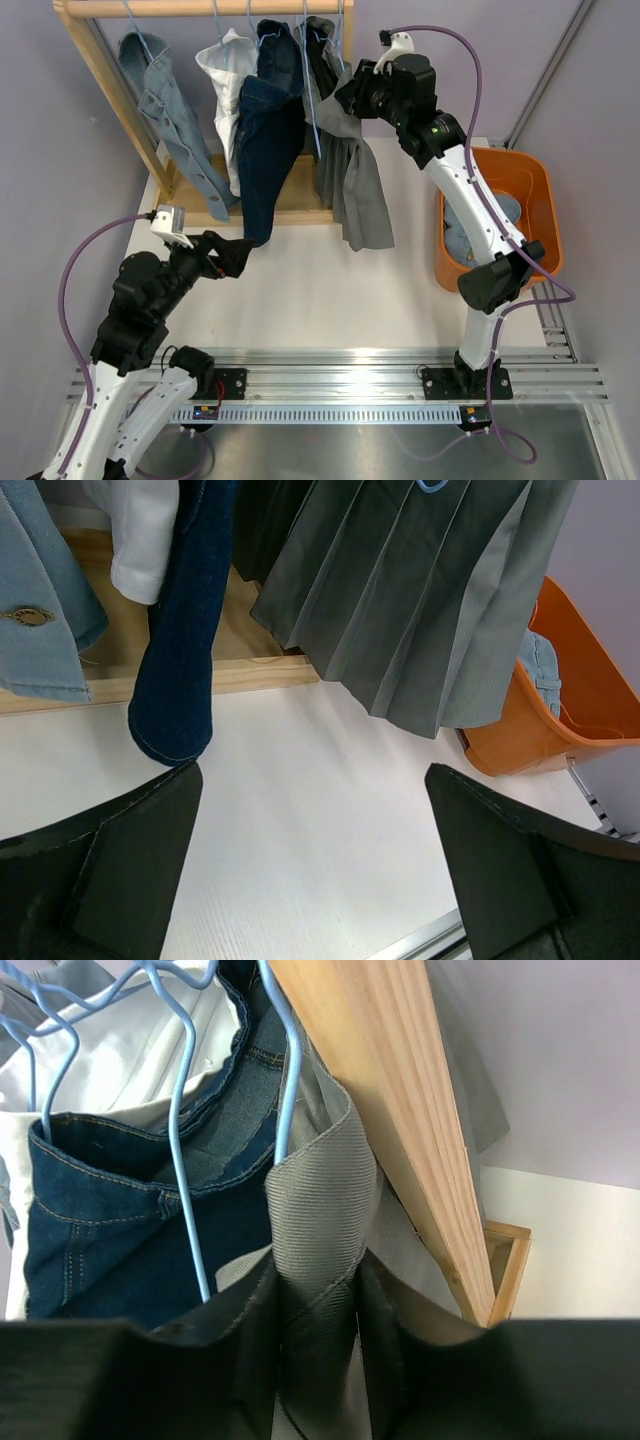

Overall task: Remove the skirt from the hanger
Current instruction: Pick up the hanger from the clothesline.

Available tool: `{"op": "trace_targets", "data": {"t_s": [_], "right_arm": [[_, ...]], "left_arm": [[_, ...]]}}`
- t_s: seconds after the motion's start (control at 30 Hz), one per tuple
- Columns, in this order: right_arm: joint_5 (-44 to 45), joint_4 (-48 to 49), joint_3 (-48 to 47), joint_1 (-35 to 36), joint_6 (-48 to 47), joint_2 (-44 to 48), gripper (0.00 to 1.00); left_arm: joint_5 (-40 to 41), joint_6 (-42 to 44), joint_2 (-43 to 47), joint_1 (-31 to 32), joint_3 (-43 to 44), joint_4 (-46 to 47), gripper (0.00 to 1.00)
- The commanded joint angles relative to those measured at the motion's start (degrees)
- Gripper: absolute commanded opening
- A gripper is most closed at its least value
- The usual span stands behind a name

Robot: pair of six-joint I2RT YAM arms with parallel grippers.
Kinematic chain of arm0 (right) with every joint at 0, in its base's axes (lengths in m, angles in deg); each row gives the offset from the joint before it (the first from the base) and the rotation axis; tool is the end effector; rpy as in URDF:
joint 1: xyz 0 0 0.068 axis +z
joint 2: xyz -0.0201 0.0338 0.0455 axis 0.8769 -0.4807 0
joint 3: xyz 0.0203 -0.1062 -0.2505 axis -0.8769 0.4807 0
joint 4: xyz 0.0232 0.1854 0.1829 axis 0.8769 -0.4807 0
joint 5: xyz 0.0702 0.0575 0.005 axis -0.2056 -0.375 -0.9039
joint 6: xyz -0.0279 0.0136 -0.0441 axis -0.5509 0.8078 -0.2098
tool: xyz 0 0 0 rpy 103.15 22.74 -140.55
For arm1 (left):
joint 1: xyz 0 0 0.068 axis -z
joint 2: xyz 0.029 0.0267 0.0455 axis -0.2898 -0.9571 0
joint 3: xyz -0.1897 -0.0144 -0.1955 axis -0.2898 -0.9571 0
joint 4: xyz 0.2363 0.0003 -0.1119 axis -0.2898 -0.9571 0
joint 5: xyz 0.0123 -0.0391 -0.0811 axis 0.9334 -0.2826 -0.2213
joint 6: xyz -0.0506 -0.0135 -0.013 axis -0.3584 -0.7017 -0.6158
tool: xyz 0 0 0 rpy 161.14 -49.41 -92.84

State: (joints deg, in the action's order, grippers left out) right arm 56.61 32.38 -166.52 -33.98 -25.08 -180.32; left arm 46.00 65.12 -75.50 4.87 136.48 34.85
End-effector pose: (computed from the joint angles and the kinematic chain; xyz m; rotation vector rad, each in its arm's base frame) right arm 0.3773 0.1973 0.4869 -0.1754 1.7239 0.6635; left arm 0.0942 -0.0406 0.3664 0.0296 1.7366 -0.6652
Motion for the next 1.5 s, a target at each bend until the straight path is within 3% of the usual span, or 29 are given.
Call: {"op": "trace_targets", "data": {"t_s": [0.0,0.2,0.6,1.47], "right_arm": [[1.1,3.1,0.9,0.7,-0.2,0.0,0.35],[-0.6,6.2,0.4,0.7,-2.4,1.4,0.00],[-1.5,8.8,-6.0,1.4,-8.0,3.3,0.00],[-5.4,7.9,10.2,2.2,-17.1,15.6,0.00]], "left_arm": [[1.0,0.1,0.7,0.1,0.7,0.4,0.99],[0.0,-0.4,0.6,0.0,1.0,1.4,0.99],[-1.7,0.1,-0.8,0.1,1.6,3.7,0.99],[-4.9,-0.3,-4.5,0.0,1.5,8.4,0.99]]}}
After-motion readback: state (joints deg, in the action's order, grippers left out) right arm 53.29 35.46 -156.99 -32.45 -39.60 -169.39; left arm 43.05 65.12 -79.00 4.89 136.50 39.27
